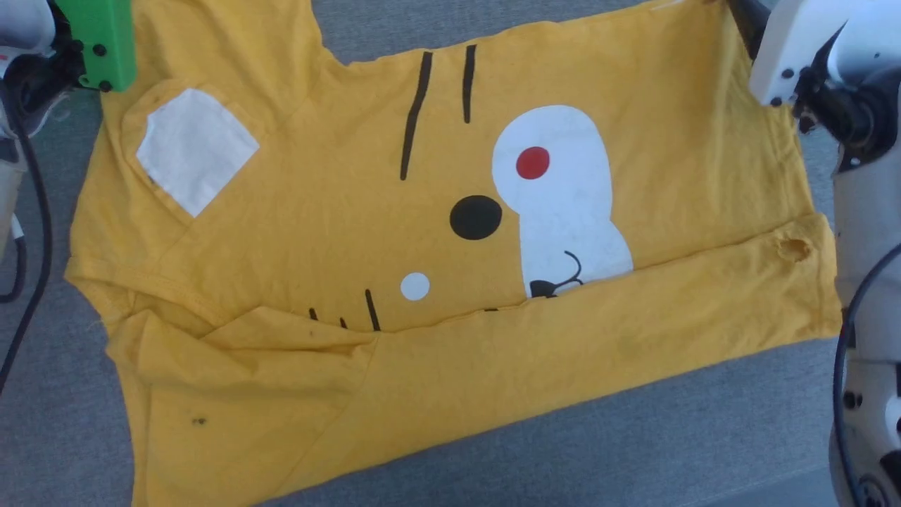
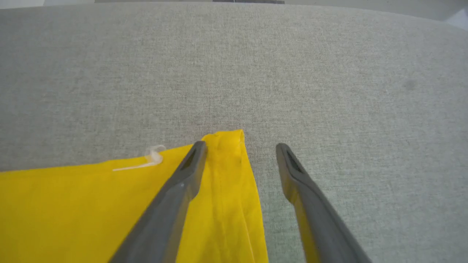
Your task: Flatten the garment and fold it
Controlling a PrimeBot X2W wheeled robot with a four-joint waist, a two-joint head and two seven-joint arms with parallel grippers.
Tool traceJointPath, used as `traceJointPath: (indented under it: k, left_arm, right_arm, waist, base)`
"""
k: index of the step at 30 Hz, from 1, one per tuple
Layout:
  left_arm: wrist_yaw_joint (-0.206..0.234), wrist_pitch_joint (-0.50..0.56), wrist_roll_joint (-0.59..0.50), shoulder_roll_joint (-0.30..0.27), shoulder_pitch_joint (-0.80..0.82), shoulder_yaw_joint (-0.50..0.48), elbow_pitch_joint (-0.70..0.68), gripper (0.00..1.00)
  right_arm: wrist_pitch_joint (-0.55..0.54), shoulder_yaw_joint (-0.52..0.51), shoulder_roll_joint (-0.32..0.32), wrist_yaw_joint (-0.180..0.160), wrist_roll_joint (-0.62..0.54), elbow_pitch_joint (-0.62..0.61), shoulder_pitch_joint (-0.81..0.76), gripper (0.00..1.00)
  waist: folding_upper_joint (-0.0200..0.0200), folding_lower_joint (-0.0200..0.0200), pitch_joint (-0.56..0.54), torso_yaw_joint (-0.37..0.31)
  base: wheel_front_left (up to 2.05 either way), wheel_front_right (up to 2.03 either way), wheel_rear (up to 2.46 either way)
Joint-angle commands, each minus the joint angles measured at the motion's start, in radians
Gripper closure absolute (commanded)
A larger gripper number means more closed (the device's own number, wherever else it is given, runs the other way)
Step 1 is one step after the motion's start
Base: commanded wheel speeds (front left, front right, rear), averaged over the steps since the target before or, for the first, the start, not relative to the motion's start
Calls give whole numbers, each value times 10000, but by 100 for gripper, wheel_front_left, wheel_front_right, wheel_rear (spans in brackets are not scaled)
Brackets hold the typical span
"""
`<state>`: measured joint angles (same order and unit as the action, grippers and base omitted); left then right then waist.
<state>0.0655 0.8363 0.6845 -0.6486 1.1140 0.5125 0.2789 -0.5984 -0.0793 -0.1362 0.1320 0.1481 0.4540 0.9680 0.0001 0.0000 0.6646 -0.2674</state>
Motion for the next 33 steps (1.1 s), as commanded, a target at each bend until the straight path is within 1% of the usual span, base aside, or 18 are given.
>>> traceJointPath:
  k: [1,5,6,7,8,9,10,14,15,17,19,22,27,30,33]
  left_arm:
    - [-68,31,71,31,-173,114,116,100]
    - [-208,-36,59,107,-26,193,119,100]
    - [-239,-62,53,125,2,213,132,100]
    - [-263,-88,55,148,13,230,143,100]
    - [-288,-123,65,185,17,248,163,100]
    - [-304,-151,74,212,16,261,184,100]
    - [-322,-181,82,235,10,273,209,100]
    - [-390,-521,111,315,-102,269,357,100]
    - [-415,-685,93,317,-137,254,374,100]
    - [-484,-1334,-11,311,-222,165,364,100]
    - [-635,-2229,-132,308,-403,72,334,100]
    - [-796,-3697,-216,362,-1038,-77,182,100]
    - [-875,-6068,-182,590,-2451,-368,-399,100]
    - [-754,-7147,-100,660,-3535,-533,-899,100]
    - [-528,-7797,108,672,-4716,-691,-1458,100]
  right_arm:
    - [-234,-103,-6,-13,-173,257,344,0]
    - [-1042,-389,-23,-13,-664,996,887,0]
    - [-1332,-503,9,-13,-779,1190,982,51]
    - [-1572,-572,26,-13,-885,1323,1035,61]
    - [-1837,-637,47,-13,-994,1448,1093,82]
    - [-1996,-683,66,-13,-1057,1507,1131,95]
    - [-2089,-719,89,-13,-1108,1529,1156,100]
    - [-2162,-756,188,-13,-1184,1460,1009,100]
    - [-2049,-726,186,-13,-1159,1402,938,100]
    - [-1572,-624,148,-13,-1060,1217,714,100]
    - [-972,-491,130,-13,-800,1052,404,100]
    - [49,-34,-100,-13,-417,790,-327,100]
    - [1785,626,-597,-13,264,196,-1718,100]
    - [2876,933,-926,-13,560,-171,-2663,100]
    - [3752,1207,-1148,-13,882,-441,-3500,100]
  waist:
    - [-1,0,87,147]
    - [-1,0,200,293]
    - [-1,0,211,318]
    - [-1,0,212,340]
    - [-1,0,208,368]
    - [-1,0,201,388]
    - [-1,0,189,406]
    - [-1,0,25,453]
    - [-1,0,-23,462]
    - [-1,0,-186,495]
    - [-1,0,-432,524]
    - [-1,0,-1007,630]
    - [-1,0,-2133,956]
    - [-1,0,-2853,1196]
    - [-1,0,-3448,1380]
  base:
    - [0,0,0]
    - [0,0,0]
    - [0,0,0]
    - [0,0,0]
    - [0,0,0]
    - [0,0,0]
    - [0,0,0]
    - [0,0,0]
    - [0,0,0]
    - [0,0,0]
    - [0,0,0]
    - [0,0,0]
    - [0,0,0]
    - [0,0,0]
    - [0,0,0]
